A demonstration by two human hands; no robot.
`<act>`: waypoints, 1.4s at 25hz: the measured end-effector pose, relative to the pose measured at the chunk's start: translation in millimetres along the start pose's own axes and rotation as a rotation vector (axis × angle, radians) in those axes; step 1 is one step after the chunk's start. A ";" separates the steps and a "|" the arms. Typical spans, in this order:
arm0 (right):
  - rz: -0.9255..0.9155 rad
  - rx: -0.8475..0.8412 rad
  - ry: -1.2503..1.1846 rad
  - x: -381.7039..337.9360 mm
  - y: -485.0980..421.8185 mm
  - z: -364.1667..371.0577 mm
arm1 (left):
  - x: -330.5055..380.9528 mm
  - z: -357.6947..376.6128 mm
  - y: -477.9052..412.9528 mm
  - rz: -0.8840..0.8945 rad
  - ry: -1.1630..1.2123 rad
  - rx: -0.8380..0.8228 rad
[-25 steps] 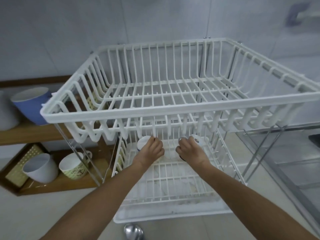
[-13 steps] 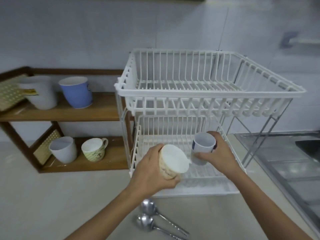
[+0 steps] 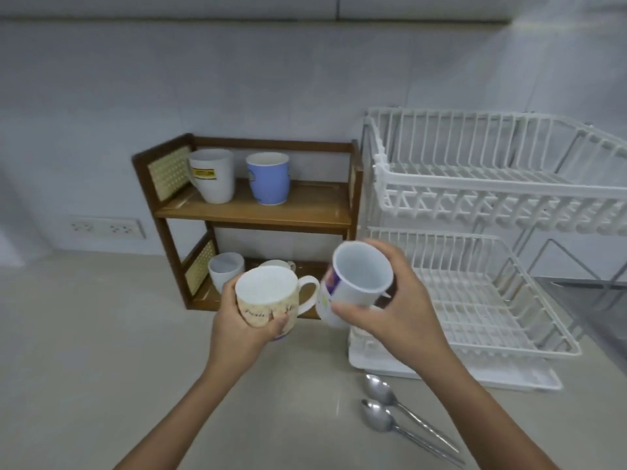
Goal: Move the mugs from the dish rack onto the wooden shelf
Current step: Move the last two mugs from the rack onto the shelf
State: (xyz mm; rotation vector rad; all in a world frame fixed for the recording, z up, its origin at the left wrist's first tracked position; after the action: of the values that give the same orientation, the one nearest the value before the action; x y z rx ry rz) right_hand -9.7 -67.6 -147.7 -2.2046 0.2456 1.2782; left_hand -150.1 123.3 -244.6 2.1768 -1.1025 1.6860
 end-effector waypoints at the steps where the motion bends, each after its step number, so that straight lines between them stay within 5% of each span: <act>1: 0.003 0.024 -0.008 -7.4 -16.3 14.7 | -8.0 -4.5 -7.0 -0.021 -0.004 0.014; 12: 0.411 0.276 0.293 32.9 -222.0 39.4 | -57.2 -14.7 -39.4 -0.160 -0.143 0.041; 22: 0.433 0.268 0.251 59.2 -274.3 41.2 | -65.6 -14.2 -96.8 -0.156 -0.181 0.007; 28: -0.087 0.530 0.332 35.5 -131.7 101.5 | -63.6 -9.7 -114.4 -0.181 -0.151 -0.043; 31: 0.060 0.348 0.334 101.4 -31.3 155.8 | -59.6 -4.2 -127.5 -0.191 -0.140 -0.078; 35: 0.322 -0.125 0.736 190.5 21.8 187.8 | -56.7 28.1 -130.3 -0.190 -0.220 -0.129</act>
State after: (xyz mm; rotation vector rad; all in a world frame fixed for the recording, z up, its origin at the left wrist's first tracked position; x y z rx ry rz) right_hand -57.2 43.2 -387.4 -2.7468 0.8454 0.5735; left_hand -50.0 225.5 -266.9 2.3417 -0.9857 1.2865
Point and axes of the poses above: each hand's wrist, its own y-axis away from the middle knuckle, its own z-axis out of the palm, x = y × z, the point moved 5 cm from there along -y, towards the middle knuckle, and after that the axes turned 12 degrees about -x, right-handed, at the moved point
